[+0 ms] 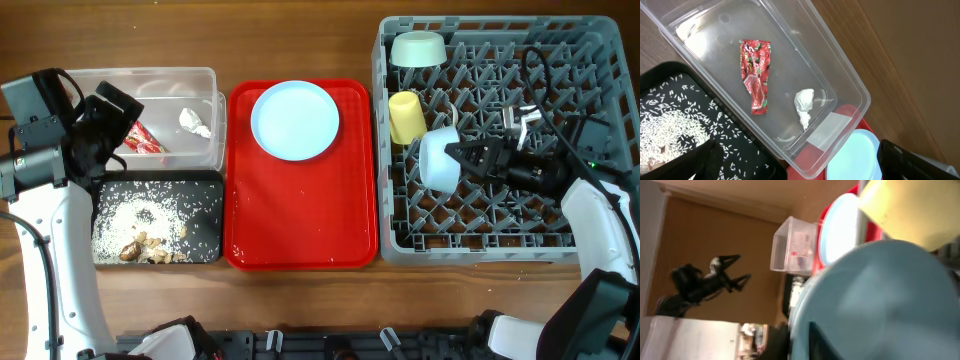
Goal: Sort waste into correct bins and load items into the dishwasher rack
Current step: 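Carry the light-blue bowl into the rack's middle with the right gripper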
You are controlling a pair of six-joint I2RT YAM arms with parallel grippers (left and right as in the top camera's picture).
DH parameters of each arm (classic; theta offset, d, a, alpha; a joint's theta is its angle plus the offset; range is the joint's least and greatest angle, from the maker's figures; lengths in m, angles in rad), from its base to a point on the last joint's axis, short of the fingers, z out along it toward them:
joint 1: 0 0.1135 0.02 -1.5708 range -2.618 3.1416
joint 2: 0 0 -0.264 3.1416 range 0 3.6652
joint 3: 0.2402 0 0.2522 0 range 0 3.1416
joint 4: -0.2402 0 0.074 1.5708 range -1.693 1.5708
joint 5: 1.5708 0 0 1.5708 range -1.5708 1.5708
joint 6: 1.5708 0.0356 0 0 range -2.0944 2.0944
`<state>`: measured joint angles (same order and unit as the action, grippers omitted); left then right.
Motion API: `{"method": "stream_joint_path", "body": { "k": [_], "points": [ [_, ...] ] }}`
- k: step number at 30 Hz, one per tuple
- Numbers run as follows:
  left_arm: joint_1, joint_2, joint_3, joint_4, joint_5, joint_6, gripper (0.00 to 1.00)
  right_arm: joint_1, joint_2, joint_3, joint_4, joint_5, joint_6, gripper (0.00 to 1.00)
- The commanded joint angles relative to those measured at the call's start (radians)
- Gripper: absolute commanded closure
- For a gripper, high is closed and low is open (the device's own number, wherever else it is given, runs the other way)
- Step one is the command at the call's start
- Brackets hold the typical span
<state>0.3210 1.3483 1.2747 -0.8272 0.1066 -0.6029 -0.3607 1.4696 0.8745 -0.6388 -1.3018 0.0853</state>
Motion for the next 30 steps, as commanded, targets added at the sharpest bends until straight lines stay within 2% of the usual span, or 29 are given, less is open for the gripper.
{"method": "stream_joint_path", "body": {
  "k": [1,10,19,22,30],
  "points": [
    [0.005,-0.006,0.008,0.002,0.005,0.016,0.0,0.0,0.008,-0.006,0.002,0.14,0.005,0.74],
    [0.005,-0.006,0.008,0.002,0.005,0.016,0.0,-0.061,0.008,-0.006,0.001,0.212,0.005,0.59],
    [0.005,-0.006,0.008,0.002,0.005,0.016,0.0,-0.118,0.008,-0.006,-0.018,0.484,0.004,0.46],
    [0.005,-0.006,0.008,0.002,0.005,0.016,0.0,-0.118,0.008,-0.005,-0.029,0.553,0.013,0.45],
    [0.005,-0.006,0.008,0.002,0.005,0.016,0.0,-0.118,0.007,-0.005,-0.114,0.488,0.019,0.44]
  ]
}}
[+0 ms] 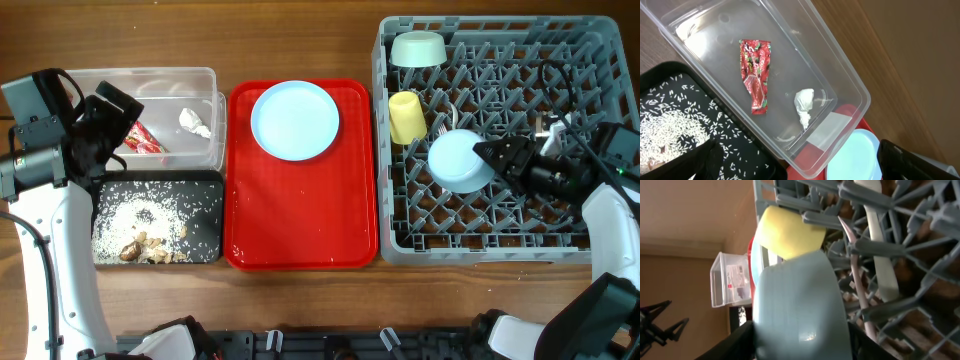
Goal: Sort waste into correct bins and load items into the dishwasher rack
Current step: 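Carry the light-blue bowl into the rack's middle with the right gripper, then set the bowl down in the rack and open the right gripper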
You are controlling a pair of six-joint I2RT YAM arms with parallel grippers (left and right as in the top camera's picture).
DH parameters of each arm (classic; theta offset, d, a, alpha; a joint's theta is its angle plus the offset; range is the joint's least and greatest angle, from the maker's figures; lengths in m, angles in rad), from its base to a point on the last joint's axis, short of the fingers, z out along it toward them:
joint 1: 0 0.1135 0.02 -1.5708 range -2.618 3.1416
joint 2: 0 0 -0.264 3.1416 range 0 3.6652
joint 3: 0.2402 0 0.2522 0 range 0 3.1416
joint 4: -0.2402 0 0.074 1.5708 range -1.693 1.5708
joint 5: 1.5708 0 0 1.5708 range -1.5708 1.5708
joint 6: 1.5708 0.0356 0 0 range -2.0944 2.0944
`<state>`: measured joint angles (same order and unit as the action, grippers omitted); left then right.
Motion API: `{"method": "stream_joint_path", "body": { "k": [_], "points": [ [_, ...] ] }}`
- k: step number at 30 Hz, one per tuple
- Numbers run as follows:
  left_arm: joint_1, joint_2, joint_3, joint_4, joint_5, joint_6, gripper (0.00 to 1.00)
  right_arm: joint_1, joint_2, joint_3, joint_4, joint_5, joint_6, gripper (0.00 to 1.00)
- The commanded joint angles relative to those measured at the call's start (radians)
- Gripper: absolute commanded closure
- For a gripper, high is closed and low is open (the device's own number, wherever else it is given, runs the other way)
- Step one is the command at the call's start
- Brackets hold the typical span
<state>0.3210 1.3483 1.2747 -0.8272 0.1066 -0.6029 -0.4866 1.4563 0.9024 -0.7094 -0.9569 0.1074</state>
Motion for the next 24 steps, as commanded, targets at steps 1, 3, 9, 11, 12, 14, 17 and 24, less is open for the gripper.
{"method": "stream_joint_path", "body": {
  "k": [1,3,9,11,12,14,17,24],
  "points": [
    [0.005,-0.006,0.008,0.002,0.005,0.016,0.0,0.008,0.021,-0.033,-0.042,0.15,-0.004,0.44],
    [0.005,-0.006,0.008,0.002,0.005,0.016,0.0,0.008,0.021,-0.033,-0.042,0.143,-0.003,0.51],
    [0.005,-0.006,0.008,0.002,0.005,0.016,0.0,0.008,0.021,-0.033,-0.043,0.042,-0.003,0.7],
    [0.005,-0.006,0.008,0.002,0.005,0.016,0.0,0.008,0.021,-0.033,-0.044,0.039,-0.003,0.56],
    [0.005,-0.006,0.008,0.002,0.005,0.016,0.0,0.008,0.021,-0.033,-0.044,0.039,-0.003,0.55],
    [0.005,-0.006,0.008,0.002,0.005,0.016,0.0,0.008,0.021,-0.033,-0.041,0.038,-0.003,0.53],
    [0.005,-0.006,0.008,0.002,0.005,0.016,0.0,0.008,0.021,-0.033,-0.018,0.02,-0.002,0.51],
    [0.005,-0.006,0.008,0.002,0.005,0.016,0.0,0.01,-0.008,0.175,-0.047,-0.06,-0.002,0.41]
  ]
}}
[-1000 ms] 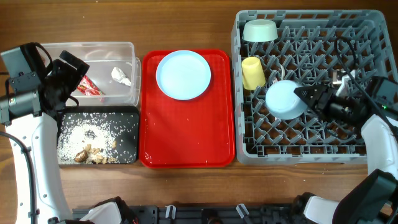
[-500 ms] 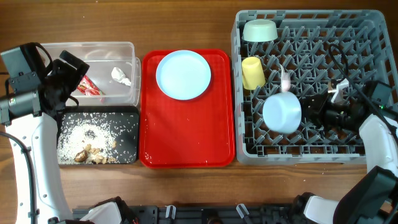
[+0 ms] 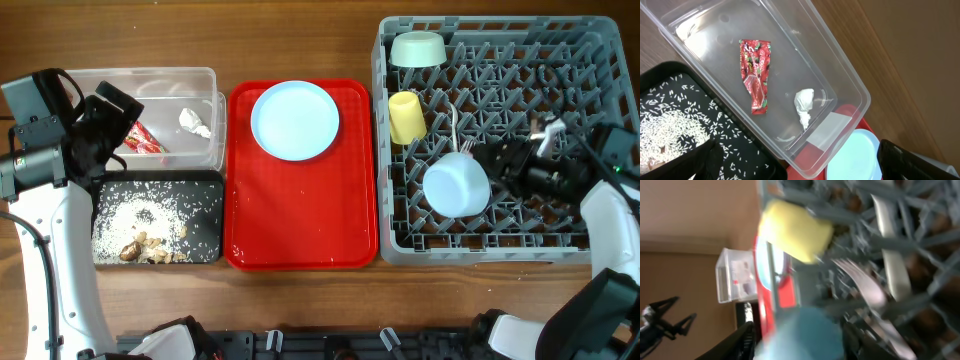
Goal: Sort waste into correct bins and load items into the dishwasher rack
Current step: 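Set the bowl down in the rack and open the right gripper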
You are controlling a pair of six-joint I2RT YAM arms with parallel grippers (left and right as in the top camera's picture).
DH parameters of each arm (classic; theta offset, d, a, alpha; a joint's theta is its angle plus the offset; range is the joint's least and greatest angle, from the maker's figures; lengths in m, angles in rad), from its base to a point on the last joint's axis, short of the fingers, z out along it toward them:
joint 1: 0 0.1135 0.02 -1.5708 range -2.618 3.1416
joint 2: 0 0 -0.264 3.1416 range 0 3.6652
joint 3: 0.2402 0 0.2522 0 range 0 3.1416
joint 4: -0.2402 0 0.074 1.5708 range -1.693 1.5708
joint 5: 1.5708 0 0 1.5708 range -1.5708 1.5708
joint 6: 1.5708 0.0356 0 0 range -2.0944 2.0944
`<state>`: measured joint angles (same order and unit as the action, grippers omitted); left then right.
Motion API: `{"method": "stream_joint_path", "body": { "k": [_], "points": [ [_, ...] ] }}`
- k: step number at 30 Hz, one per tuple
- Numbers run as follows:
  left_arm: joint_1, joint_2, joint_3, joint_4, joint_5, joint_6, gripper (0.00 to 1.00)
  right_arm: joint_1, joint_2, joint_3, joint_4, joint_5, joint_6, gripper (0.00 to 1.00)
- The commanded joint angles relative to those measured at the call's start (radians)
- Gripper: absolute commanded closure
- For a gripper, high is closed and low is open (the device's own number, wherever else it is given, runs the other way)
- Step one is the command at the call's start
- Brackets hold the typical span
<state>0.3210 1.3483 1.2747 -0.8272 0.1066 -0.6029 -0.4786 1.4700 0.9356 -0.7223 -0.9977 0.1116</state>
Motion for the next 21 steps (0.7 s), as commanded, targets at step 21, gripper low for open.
{"method": "stream_joint_path", "body": {
  "k": [21],
  "points": [
    [0.005,-0.006,0.008,0.002,0.005,0.016,0.0,0.972,0.02,0.263,0.077,0.813,-0.03,0.35]
  ]
}}
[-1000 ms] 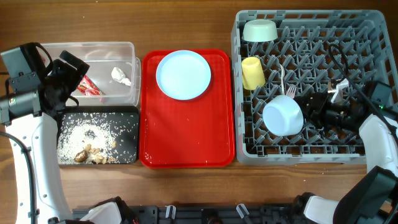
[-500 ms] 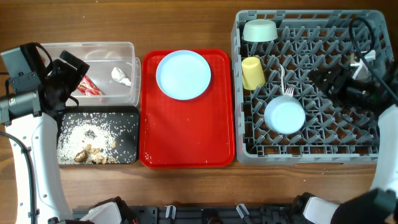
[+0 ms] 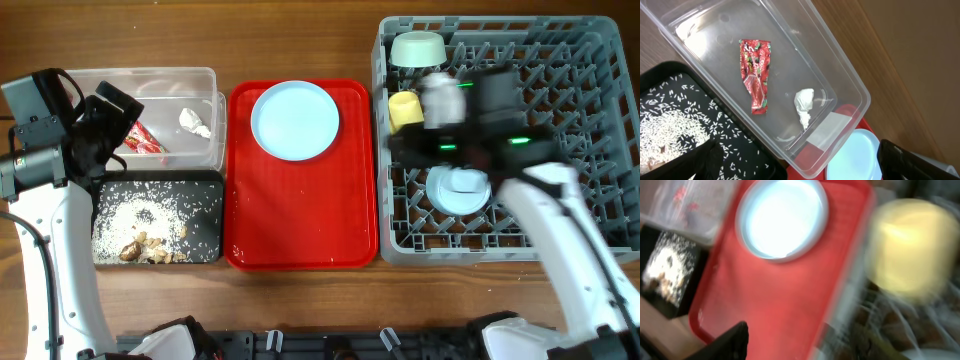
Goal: Sort waste into correct bins and load items into the dishwasher rack
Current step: 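Set the bowl down in the rack and open the right gripper, then grip the light-blue plate edge with the right gripper and lift it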
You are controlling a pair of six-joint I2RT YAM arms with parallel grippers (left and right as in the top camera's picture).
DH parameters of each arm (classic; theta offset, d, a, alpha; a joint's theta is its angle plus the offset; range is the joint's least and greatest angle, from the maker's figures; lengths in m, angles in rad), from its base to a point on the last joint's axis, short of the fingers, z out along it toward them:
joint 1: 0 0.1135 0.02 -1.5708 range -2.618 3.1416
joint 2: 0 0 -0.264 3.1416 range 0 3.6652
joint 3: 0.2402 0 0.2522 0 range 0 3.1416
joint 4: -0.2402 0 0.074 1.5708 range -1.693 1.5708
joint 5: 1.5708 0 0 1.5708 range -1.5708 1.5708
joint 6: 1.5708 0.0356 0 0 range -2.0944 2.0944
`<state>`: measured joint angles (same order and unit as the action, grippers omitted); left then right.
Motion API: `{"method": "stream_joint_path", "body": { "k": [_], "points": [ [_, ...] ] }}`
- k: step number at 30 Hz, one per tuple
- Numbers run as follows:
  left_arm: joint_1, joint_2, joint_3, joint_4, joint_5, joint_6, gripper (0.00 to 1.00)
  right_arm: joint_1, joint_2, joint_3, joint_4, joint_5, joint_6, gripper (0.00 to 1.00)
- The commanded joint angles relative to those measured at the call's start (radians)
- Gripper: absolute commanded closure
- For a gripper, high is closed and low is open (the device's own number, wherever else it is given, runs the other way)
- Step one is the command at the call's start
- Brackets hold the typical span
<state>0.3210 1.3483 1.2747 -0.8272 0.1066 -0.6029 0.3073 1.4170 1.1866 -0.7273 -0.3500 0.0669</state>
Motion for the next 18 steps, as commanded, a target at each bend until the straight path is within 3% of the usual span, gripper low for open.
{"method": "stream_joint_path", "body": {
  "k": [1,4,6,12,18],
  "points": [
    [0.005,-0.006,0.008,0.002,0.005,0.016,0.0,0.268,0.117,0.012,0.155,0.226,0.014,0.35],
    [0.005,-0.006,0.008,0.002,0.005,0.016,0.0,0.438,0.263,0.012,0.372,0.464,-0.001,0.32],
    [0.005,-0.006,0.008,0.002,0.005,0.016,0.0,0.478,0.346,0.012,0.495,0.546,-0.079,0.31],
    [0.005,-0.006,0.008,0.0,0.005,0.016,0.0,0.484,0.533,0.012,0.758,0.498,-0.269,0.25],
    [0.005,-0.006,0.008,0.0,0.005,0.016,0.0,0.482,0.617,0.012,0.81,0.456,-0.276,0.25]
  ]
}}
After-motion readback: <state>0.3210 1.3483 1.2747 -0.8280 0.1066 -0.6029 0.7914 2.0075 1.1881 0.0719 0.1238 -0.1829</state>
